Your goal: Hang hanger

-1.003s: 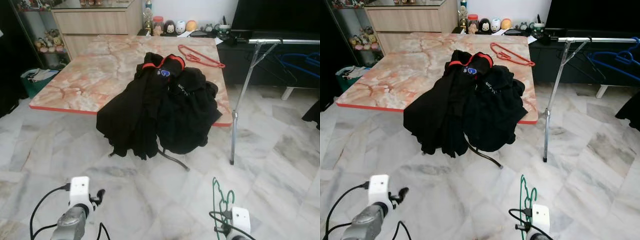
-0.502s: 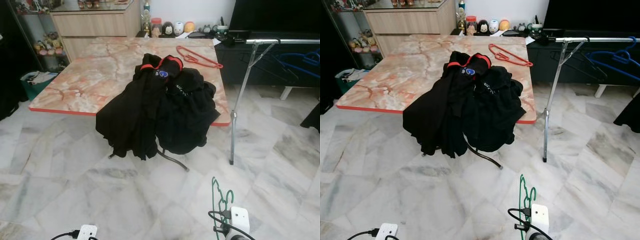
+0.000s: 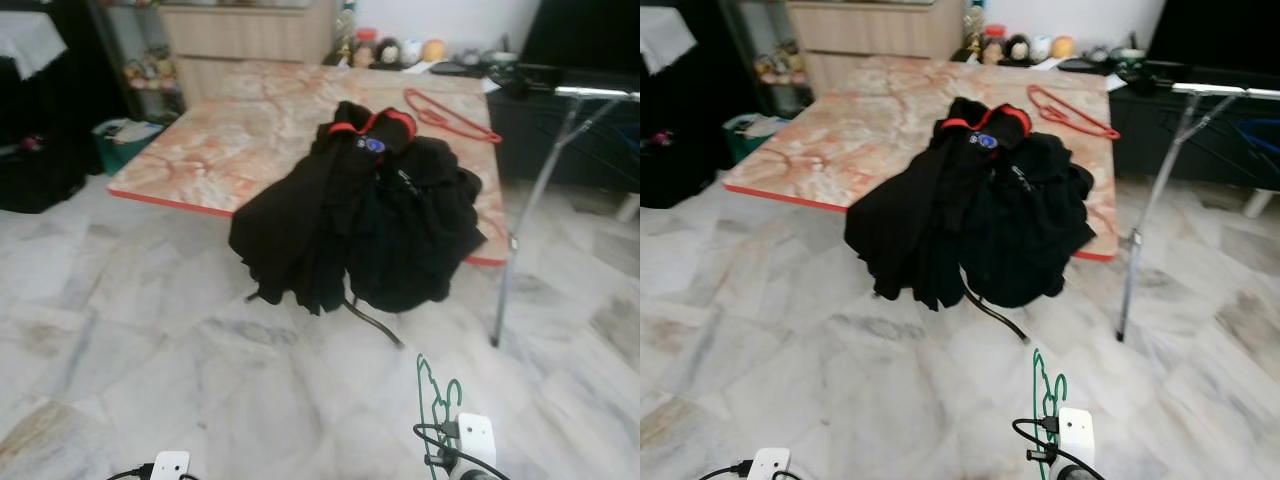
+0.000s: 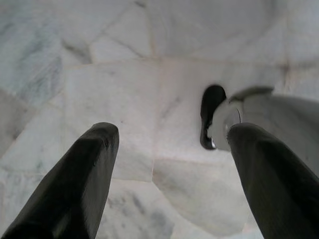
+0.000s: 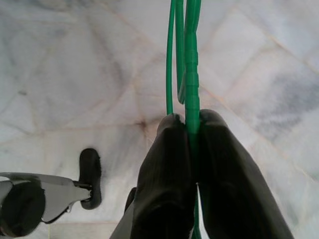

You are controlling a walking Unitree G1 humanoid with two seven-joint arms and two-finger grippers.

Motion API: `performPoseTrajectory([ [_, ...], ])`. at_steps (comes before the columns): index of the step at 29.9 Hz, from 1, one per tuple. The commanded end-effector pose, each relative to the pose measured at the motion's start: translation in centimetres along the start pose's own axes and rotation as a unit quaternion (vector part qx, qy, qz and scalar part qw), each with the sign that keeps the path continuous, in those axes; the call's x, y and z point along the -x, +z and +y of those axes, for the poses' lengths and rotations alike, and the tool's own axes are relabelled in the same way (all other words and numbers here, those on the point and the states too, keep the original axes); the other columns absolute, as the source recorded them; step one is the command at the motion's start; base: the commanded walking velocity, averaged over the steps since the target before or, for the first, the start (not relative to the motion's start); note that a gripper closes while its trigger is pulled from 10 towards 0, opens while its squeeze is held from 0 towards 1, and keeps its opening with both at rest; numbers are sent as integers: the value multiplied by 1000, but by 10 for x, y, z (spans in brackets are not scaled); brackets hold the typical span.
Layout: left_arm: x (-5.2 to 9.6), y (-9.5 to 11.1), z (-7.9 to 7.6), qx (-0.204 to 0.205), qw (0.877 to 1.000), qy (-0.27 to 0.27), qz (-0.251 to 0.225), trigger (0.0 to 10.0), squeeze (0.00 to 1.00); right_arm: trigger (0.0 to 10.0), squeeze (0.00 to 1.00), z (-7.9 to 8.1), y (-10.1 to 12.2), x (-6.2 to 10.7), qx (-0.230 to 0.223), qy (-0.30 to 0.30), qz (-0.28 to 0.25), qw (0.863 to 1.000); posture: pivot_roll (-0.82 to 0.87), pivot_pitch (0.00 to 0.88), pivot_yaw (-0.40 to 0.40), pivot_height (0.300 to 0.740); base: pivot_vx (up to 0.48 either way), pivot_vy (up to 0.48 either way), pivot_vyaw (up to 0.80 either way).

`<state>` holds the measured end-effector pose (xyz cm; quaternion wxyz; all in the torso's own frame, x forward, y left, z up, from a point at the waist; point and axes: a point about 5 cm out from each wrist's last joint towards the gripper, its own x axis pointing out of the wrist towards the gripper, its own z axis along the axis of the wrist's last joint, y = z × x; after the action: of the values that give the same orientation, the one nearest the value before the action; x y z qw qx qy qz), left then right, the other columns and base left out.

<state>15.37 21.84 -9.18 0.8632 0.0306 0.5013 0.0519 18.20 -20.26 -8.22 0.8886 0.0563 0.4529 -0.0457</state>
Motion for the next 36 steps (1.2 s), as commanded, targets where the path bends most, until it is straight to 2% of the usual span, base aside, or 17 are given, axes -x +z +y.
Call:
performPoseTrajectory([
  [1, 1, -6, 1, 18, 1000, 9, 14, 10000, 0, 10000, 0, -1, -2, 0, 3, 1, 5, 1000, 6, 0, 0, 716, 0, 0, 800],
  [6, 1, -7, 1, 22, 1000, 9, 14, 10000, 0, 10000, 0, -2, -1, 0, 10, 1, 6, 1000, 2, 0, -1, 716, 0, 0, 800],
  [10, 1, -5, 0, 48, 999, 6, 2, 10000, 0, 10000, 0, -2, 0, 0, 17, 3, 6, 1000, 1, 0, -4, 716, 0, 0, 800],
  [36, 1, -7, -1, 42, 999, 3, 5, 10000, 0, 10000, 0, -1, 0, 0, 24, 8, 8, 1000, 5, 0, -9, 716, 0, 0, 800],
])
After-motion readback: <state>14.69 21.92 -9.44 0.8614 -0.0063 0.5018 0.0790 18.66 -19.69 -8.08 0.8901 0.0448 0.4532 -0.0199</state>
